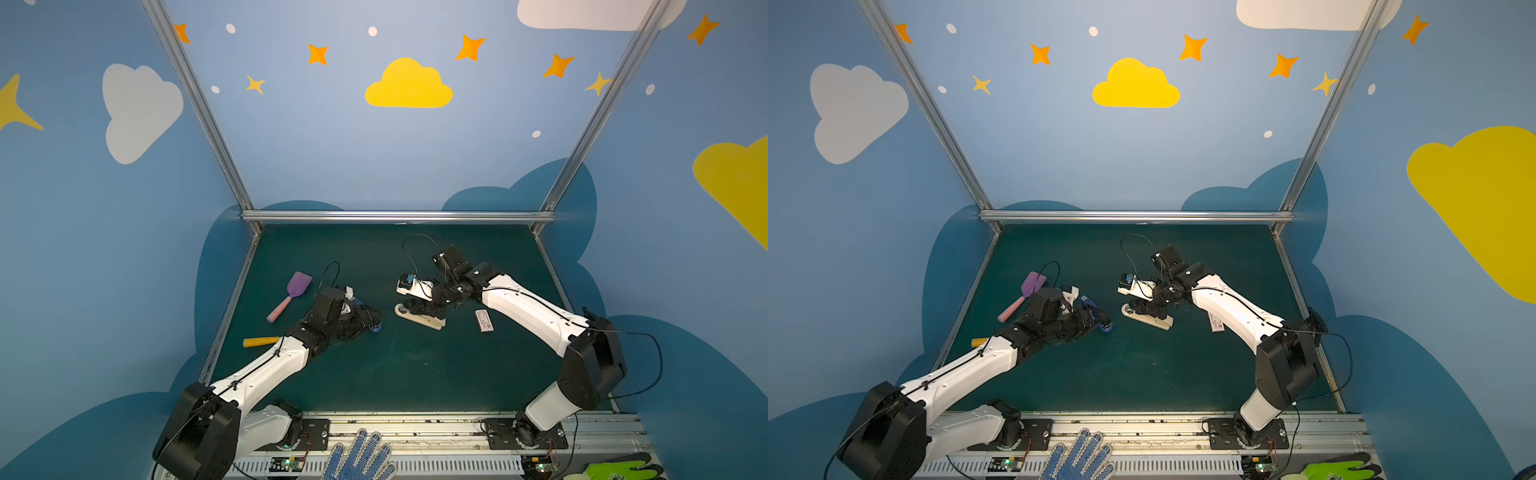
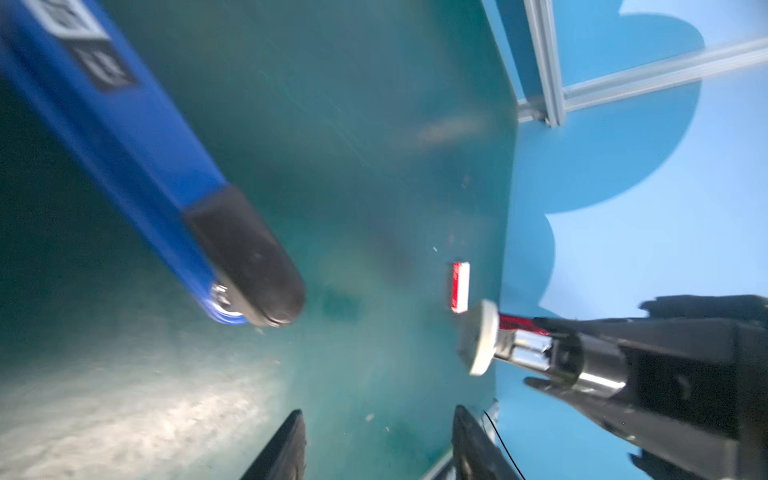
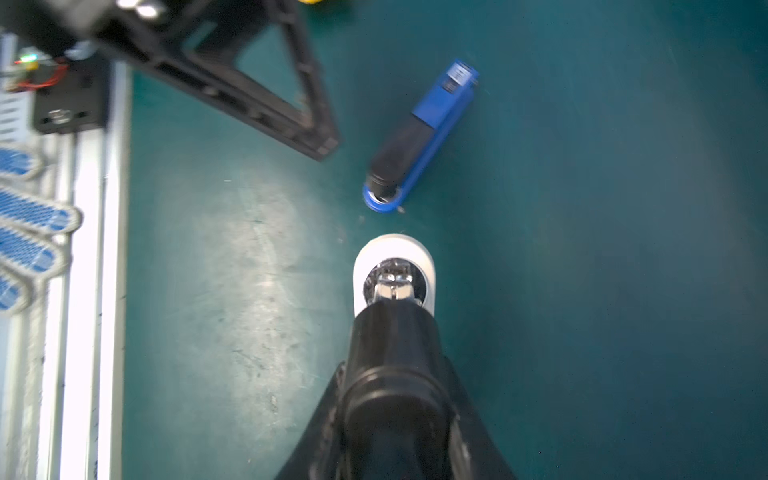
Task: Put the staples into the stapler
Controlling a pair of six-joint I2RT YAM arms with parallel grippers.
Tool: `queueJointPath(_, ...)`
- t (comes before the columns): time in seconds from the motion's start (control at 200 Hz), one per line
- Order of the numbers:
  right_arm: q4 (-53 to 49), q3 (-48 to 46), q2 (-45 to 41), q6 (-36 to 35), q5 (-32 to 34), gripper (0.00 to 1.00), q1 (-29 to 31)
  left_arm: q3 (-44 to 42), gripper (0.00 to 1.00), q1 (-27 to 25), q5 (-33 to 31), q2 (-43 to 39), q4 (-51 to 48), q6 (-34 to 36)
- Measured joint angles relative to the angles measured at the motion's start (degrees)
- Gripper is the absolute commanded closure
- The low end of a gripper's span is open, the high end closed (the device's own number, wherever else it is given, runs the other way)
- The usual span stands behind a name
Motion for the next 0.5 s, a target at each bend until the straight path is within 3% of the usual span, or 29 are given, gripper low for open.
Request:
queueJointPath(0.185,1.75,-2.91,-3.04,-2.75,-4.61,1.00,0.22,2.19,0.41,0.00,5.40,2.58,2.82,-0.26)
queueJointPath(0.501,5.35,-3.85,-5.05,-3.45,-5.64,1.00,0.22,2.21,0.43,-1.70,9.62,3.17,4.83,-0.72)
